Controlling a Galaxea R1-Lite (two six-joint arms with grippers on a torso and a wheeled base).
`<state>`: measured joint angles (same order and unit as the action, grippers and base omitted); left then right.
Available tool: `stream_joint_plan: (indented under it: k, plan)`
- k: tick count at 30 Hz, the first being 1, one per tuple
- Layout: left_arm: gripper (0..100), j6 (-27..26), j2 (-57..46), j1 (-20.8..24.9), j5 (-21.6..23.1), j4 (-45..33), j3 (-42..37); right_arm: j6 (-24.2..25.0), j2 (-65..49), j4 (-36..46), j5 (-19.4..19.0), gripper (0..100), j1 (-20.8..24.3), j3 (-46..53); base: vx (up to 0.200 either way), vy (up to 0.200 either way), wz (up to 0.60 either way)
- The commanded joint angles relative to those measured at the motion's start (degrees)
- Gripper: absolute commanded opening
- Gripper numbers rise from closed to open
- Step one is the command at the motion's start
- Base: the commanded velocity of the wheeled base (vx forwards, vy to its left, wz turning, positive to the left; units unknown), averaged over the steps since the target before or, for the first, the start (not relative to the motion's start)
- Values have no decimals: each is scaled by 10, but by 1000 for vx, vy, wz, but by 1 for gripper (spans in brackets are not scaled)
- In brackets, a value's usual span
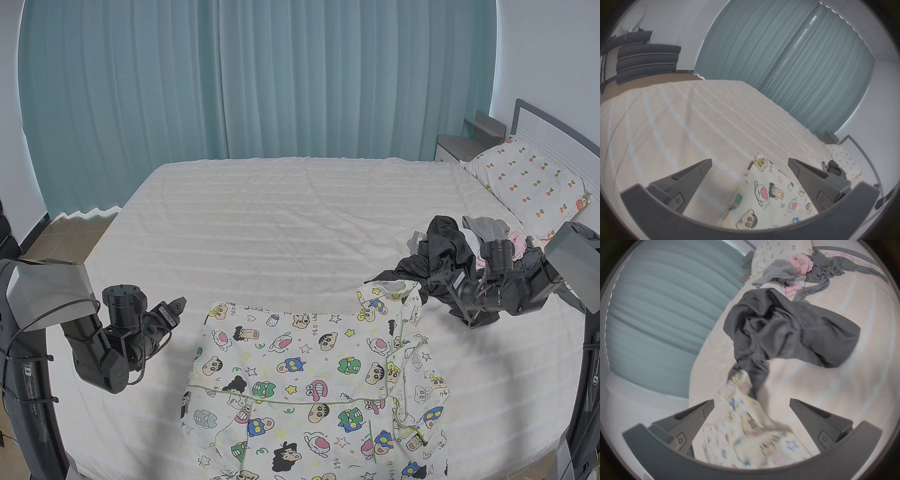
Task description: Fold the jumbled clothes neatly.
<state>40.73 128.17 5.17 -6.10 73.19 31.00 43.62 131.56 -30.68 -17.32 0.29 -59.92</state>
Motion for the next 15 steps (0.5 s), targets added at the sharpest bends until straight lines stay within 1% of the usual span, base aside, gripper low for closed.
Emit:
stream_joint_plan:
  k: [1, 3, 7, 9, 11, 13, 15]
  plan:
    - [100, 124, -138, 6, 51, 57, -172, -225, -53, -84, -126, 100, -64, 255, 0, 0, 0]
    - [100, 143, -139, 7, 54, 59, -183, -248, -33, -85, -127, 100, -62, 263, 0, 0, 0]
    - [100, 186, -135, 10, 77, 59, -194, -300, -15, -97, -126, 100, -58, 271, 0, 0, 0]
    - [100, 200, -133, 9, 87, 59, -194, -321, -3, -106, -124, 100, -51, 276, 0, 0, 0]
    - [100, 202, -129, 10, 92, 59, -195, -349, 12, -133, -126, 100, -47, 276, 0, 0, 0]
    - [100, 202, -127, 9, 93, 59, -195, -354, 19, -146, -126, 100, -44, 277, 0, 0, 0]
    - [100, 202, -116, 9, 93, 59, -194, -353, 28, -168, -123, 100, -21, 278, 0, 0, 0]
